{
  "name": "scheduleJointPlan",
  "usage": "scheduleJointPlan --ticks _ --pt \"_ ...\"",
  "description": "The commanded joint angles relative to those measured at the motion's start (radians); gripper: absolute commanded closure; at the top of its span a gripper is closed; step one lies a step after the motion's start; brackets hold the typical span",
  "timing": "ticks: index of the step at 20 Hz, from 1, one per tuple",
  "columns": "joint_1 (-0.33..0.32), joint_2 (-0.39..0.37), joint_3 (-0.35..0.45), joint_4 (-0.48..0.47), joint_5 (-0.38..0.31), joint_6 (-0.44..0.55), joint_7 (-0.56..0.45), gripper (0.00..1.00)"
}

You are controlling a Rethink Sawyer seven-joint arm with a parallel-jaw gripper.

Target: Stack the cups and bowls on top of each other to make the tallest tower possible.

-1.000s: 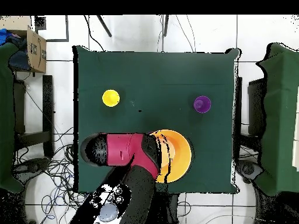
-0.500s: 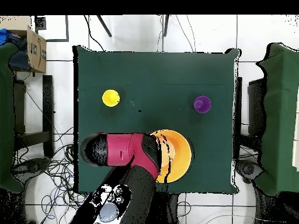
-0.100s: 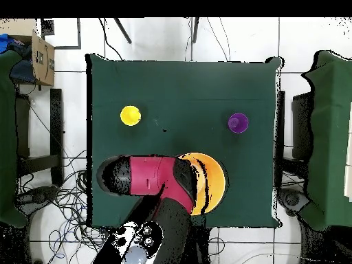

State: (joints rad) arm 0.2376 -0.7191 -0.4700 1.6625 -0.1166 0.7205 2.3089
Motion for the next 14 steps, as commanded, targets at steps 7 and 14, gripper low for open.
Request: scheduleJointPlan --ticks 7,14 --pt "-0.12 -0.153 0.213 0.07 -0.011 -0.082 -0.13 0.0" --pt "-0.175 -0.24 0.296 0.085 -0.012 -0.132 -0.149 0.0"
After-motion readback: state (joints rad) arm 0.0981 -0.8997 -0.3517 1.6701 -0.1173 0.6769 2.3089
